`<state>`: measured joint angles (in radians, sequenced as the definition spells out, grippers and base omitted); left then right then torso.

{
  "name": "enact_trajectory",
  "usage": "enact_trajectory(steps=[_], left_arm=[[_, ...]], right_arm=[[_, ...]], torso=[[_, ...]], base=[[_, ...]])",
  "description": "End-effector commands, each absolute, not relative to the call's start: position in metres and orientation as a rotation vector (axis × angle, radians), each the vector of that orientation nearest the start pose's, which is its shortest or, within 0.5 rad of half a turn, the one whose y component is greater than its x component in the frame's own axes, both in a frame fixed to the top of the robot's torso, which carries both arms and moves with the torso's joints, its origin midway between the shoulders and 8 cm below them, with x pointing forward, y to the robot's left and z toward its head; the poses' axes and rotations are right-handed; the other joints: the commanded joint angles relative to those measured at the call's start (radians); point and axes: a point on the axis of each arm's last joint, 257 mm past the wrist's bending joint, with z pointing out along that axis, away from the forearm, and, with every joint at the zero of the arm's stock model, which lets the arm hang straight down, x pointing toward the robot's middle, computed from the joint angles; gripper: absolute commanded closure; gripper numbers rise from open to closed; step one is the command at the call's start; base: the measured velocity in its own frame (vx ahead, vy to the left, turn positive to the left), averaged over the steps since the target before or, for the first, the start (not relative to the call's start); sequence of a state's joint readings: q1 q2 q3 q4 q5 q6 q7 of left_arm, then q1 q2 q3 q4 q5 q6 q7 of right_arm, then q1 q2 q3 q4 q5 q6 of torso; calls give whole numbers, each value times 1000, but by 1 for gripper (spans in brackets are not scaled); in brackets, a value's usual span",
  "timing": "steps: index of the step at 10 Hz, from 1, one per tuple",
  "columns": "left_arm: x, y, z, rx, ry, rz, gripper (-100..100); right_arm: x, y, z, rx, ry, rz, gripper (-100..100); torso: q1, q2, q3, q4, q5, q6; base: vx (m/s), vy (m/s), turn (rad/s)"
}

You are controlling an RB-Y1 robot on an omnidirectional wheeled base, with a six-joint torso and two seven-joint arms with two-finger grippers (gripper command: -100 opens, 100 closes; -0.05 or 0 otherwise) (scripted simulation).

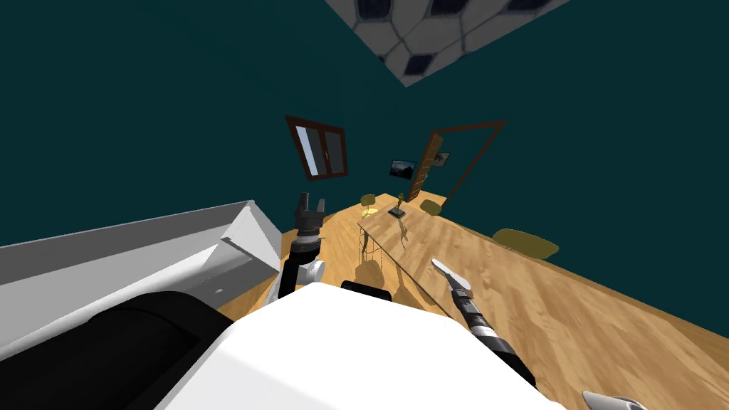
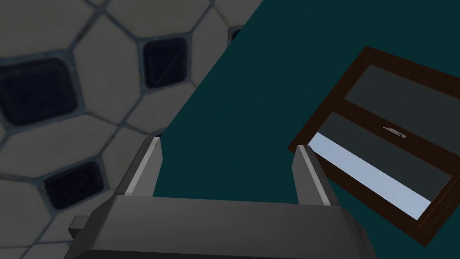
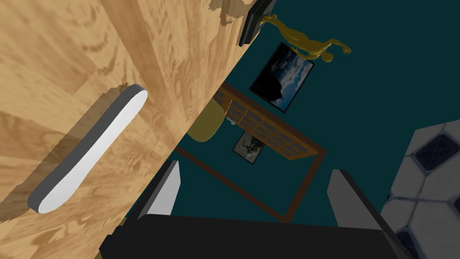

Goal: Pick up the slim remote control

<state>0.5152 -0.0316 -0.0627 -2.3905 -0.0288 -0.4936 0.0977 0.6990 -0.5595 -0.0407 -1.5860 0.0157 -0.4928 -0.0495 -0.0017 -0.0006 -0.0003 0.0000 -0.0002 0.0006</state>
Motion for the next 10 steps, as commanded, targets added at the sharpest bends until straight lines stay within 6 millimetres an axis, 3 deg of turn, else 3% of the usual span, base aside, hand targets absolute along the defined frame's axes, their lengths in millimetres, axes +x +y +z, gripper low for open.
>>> enact_trajectory(steps=[1,2,3,5,6,8,9,10], left_arm=[[322,258,67,-630,513,-1450,0],[322,258,67,-631,513,-1450,0],[322,258,67,-631,513,-1450,0],[322,258,67,-631,513,-1450,0],[322,258,67,-631,513,-1450,0],[322,258,67,-631,513,-1450,0],[322,258,67,-631,513,-1450,0],[322,258,67,-630,513,-1450,0]], right_arm=[[273,-437,-349,932,1638,726,-100],[270,-439,-353,940,1643,718,-100],[254,-445,-369,915,1720,677,-100],[247,-451,-376,932,1732,658,-100],[228,-459,-392,905,1814,612,-100],[222,-464,-398,918,1823,597,-100],[201,-472,-413,887,1908,548,-100],[195,-477,-417,899,1916,533,-100]], torso=[[0,0,0,0,0,0],[0,0,0,0,0,1],[0,0,0,0,0,1],[-1,0,0,0,0,1],[-1,0,0,0,0,2],[-1,0,0,0,0,1],[-1,0,0,0,0,2],[-1,0,0,0,0,0]], base=[[6,-3,176],[3,-3,-27],[4,8,382],[5,-7,77],[6,3,347],[5,-9,99],[6,-2,338],[8,-15,215]])
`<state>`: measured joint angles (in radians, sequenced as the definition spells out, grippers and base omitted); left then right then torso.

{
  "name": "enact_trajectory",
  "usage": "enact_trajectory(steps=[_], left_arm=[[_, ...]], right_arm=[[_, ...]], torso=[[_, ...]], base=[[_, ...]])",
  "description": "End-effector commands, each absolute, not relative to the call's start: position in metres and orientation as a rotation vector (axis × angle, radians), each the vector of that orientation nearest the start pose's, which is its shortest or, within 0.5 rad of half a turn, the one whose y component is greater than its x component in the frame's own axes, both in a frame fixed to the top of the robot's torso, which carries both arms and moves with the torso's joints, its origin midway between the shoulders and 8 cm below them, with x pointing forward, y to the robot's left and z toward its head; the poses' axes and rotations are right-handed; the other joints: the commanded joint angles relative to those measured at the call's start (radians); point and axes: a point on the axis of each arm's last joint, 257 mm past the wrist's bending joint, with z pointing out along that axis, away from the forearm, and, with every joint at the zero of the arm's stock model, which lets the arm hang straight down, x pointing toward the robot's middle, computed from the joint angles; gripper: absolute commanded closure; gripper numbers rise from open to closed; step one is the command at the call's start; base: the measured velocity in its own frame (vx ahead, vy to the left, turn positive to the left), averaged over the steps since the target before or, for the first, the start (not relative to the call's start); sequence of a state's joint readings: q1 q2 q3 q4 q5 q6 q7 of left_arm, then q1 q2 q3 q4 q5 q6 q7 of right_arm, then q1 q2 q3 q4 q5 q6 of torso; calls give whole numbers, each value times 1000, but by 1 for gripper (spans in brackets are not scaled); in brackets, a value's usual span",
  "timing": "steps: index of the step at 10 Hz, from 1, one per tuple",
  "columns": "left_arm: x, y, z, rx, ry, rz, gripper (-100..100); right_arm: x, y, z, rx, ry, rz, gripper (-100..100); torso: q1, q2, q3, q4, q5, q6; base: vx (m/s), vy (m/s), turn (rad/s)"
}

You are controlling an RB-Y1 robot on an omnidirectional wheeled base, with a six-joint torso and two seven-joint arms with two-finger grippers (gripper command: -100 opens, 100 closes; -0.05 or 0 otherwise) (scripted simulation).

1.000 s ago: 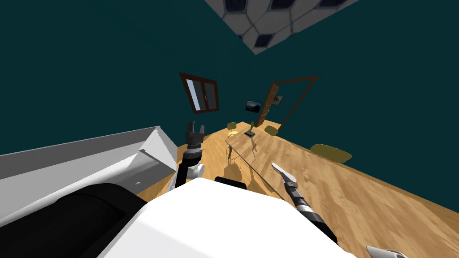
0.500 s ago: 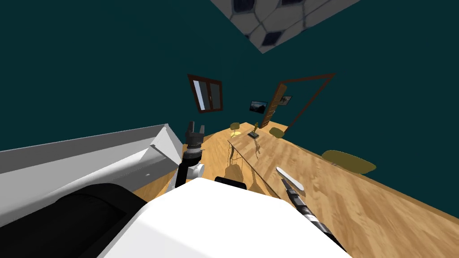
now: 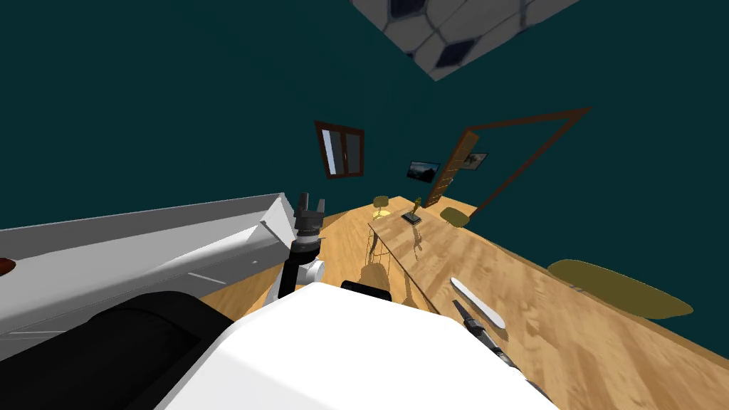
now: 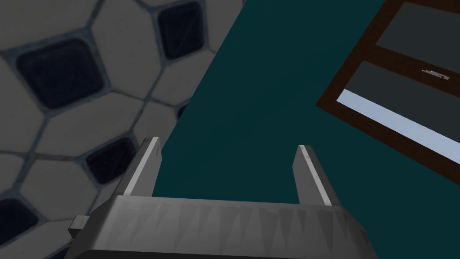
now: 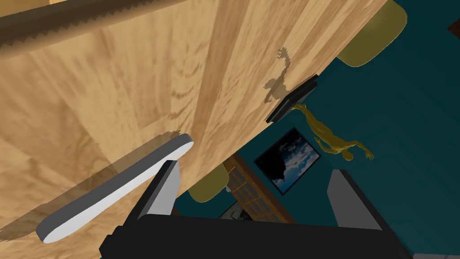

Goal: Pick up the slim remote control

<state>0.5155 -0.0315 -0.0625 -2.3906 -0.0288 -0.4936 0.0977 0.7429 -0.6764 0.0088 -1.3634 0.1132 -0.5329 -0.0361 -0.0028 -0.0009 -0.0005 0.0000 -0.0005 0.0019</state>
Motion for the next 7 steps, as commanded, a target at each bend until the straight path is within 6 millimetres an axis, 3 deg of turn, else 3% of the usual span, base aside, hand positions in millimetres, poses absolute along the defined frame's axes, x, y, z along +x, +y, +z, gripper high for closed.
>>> enact_trajectory(steps=[1,2,5,7], left_arm=[[322,258,67,-631,513,-1450,0],[322,258,67,-630,513,-1450,0],[322,258,67,-631,513,-1450,0],[322,258,67,-631,513,-1450,0]], right_arm=[[175,-484,-428,858,2000,490,-100],[168,-490,-433,871,2009,473,-100],[114,-512,-455,793,2191,362,-100],[102,-521,-460,815,2206,332,-100]], torso=[[0,0,0,0,0,0],[0,0,0,0,0,-1],[-1,0,0,0,0,0],[-1,0,0,0,0,0]], base=[[8,-14,358],[9,-21,173],[8,-23,334],[4,-19,73]])
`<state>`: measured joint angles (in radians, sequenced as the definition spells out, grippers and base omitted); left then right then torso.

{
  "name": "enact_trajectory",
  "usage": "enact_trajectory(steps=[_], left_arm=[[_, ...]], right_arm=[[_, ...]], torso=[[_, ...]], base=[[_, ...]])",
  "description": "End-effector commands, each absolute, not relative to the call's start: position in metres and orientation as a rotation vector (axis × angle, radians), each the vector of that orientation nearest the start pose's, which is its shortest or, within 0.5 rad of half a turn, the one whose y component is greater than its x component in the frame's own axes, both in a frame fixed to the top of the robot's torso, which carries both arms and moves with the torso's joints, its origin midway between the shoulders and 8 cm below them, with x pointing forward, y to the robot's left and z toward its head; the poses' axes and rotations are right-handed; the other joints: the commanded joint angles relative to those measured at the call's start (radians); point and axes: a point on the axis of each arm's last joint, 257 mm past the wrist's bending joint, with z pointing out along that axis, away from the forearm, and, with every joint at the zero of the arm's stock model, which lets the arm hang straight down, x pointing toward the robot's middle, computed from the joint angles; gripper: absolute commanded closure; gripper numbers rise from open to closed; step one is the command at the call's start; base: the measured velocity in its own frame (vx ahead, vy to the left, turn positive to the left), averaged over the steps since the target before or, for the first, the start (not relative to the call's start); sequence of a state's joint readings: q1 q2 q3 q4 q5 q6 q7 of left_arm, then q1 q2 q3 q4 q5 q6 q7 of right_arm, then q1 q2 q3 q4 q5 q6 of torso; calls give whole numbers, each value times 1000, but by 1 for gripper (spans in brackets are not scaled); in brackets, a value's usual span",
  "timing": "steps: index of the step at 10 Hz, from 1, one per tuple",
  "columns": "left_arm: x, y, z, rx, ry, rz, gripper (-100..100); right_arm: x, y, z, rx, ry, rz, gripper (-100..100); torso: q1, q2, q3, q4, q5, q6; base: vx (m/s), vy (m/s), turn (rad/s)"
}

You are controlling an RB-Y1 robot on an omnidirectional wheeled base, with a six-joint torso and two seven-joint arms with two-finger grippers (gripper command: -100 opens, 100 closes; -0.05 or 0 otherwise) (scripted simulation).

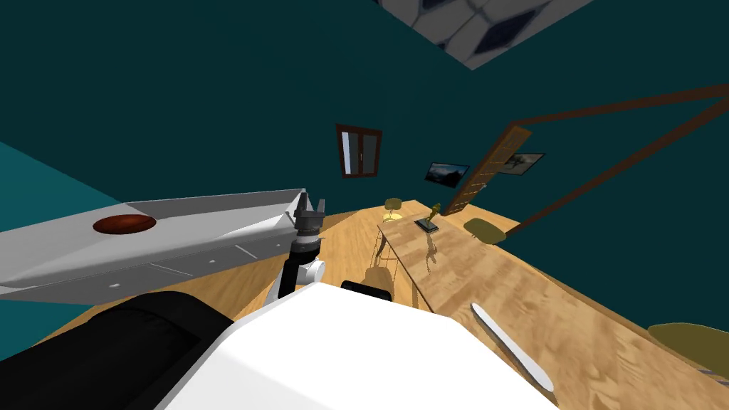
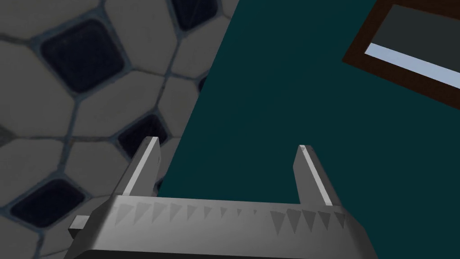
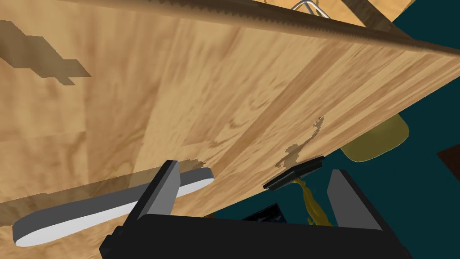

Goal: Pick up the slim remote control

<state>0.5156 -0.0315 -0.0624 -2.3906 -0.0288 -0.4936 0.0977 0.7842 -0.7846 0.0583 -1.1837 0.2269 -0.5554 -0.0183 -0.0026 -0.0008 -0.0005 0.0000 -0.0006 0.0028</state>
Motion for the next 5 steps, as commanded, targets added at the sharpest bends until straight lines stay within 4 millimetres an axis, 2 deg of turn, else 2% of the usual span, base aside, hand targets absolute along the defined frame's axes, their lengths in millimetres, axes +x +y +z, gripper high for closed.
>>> enact_trajectory(steps=[1,2,3,4,5], left_arm=[[322,258,67,-631,513,-1450,0],[322,258,67,-630,513,-1450,0],[322,258,67,-631,513,-1450,0],[322,258,67,-631,513,-1450,0],[322,258,67,-630,513,-1450,0]], right_arm=[[75,-532,-467,766,2294,282,-100],[70,-536,-469,776,2301,269,-100],[68,-537,-469,779,2303,264,-100],[38,-549,-474,733,2393,209,-100],[33,-552,-475,740,2399,198,-100]], torso=[[0,0,0,0,0,0],[0,0,0,0,0,-2],[-1,0,0,0,0,-1],[0,0,0,0,0,0],[0,0,0,0,0,-1]], base=[[-1,-7,383],[-1,-23,246],[1,-16,-33],[-3,-11,255],[-4,-19,319]])
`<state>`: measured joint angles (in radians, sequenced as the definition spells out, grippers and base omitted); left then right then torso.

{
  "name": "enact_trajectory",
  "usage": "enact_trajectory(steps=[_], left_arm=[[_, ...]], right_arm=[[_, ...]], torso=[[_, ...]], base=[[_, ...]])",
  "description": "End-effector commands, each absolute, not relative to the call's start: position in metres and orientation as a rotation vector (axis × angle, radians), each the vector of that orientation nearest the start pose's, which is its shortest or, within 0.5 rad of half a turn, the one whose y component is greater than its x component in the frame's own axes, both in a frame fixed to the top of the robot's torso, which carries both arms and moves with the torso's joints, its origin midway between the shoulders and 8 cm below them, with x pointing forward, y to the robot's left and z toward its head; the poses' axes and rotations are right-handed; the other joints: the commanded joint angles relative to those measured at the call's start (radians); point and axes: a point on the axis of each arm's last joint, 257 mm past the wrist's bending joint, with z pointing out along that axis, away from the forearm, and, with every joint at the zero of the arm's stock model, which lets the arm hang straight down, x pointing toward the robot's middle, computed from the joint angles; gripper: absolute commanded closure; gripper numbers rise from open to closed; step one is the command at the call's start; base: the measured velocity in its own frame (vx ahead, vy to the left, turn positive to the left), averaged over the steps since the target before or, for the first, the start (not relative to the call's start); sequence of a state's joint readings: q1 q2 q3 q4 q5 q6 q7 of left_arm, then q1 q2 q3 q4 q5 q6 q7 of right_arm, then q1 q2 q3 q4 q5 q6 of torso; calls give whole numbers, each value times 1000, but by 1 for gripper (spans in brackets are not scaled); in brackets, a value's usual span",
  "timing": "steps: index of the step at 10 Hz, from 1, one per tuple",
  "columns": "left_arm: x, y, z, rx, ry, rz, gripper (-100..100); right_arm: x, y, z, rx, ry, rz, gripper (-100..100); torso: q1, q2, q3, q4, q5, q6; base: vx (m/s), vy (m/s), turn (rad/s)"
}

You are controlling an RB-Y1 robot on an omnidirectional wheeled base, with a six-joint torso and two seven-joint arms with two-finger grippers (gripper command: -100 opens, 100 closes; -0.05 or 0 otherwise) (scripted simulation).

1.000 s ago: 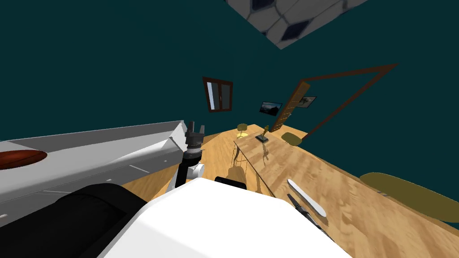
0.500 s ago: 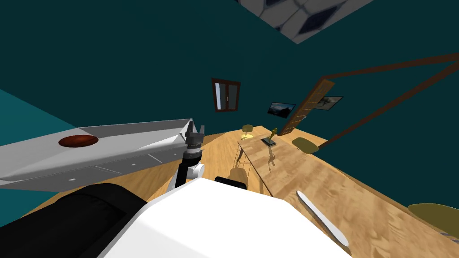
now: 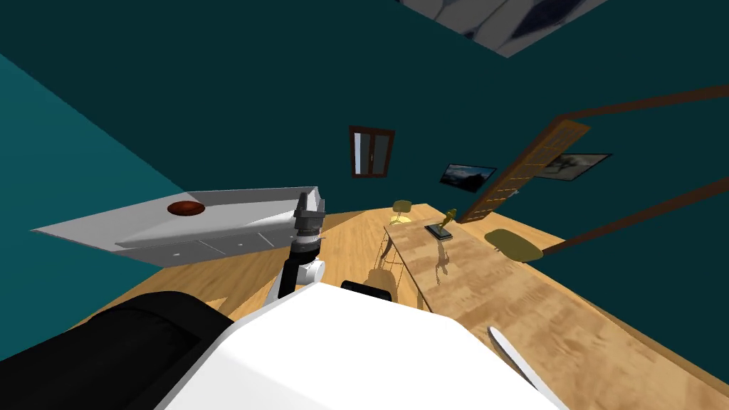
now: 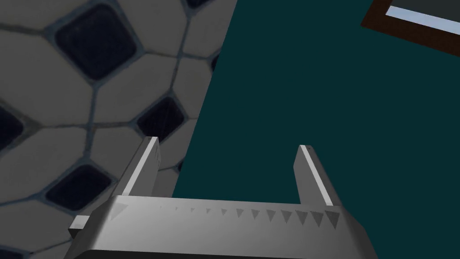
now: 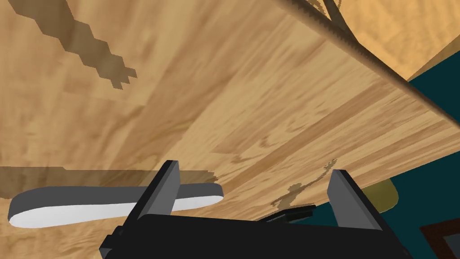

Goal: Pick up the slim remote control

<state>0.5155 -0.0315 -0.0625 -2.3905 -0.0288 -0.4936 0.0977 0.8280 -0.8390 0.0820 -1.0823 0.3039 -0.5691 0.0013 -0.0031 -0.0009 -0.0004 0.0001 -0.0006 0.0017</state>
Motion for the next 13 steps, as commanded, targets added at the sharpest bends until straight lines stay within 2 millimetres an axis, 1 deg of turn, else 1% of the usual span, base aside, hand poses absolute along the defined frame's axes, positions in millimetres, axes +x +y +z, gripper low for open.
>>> enact_trajectory(steps=[1,2,3,4,5,6,7,8,9,11,12,13], left_arm=[[322,258,67,-631,513,-1450,0],[322,258,67,-630,513,-1450,0],[322,258,67,-631,513,-1450,0],[322,258,67,-631,513,-1449,0],[322,258,67,-630,513,-1450,0],[322,258,67,-631,513,-1449,0],[322,258,67,-630,513,-1450,0],[322,258,67,-630,513,-1450,0],[322,258,67,-631,513,-1449,0],[322,258,67,-630,513,-1450,0],[322,258,67,-630,513,-1450,0],[322,258,67,-631,513,-1449,0]], right_arm=[[9,-559,-477,682,2480,161,-100],[3,-563,-477,692,2487,146,-100],[-1,-566,-478,699,2492,137,-100],[-24,-572,-478,640,2569,105,-100],[-33,-579,-479,655,2580,81,-100],[-59,-586,-478,604,2658,45,-100],[-90,-597,-476,576,2733,-3,-100],[-92,-597,-476,569,2740,-5,-100],[-117,-602,-475,527,2810,-35,-100],[-158,-605,-473,463,2920,-65,-100],[-159,-605,-474,450,2930,-64,-100],[-176,-603,-474,415,2979,-66,-100]], torso=[[0,0,0,0,0,0],[-1,0,0,0,0,-1],[-1,0,0,0,0,1],[0,0,0,0,0,1],[0,0,0,0,0,-1],[0,0,0,0,0,1],[-1,0,0,0,0,0],[-2,1,0,0,0,0],[-2,1,0,0,-1,1],[-3,1,0,0,-1,0],[-4,1,1,0,-1,0],[-3,1,0,0,-1,1]], base=[[-9,-25,431],[-6,-31,202],[-1,-16,-41],[-10,-7,368],[-10,-24,226],[-13,-27,358],[-24,-55,428],[-22,-52,255],[-24,-47,397],[-37,-73,454],[-29,-63,184],[-21,-35,284]])
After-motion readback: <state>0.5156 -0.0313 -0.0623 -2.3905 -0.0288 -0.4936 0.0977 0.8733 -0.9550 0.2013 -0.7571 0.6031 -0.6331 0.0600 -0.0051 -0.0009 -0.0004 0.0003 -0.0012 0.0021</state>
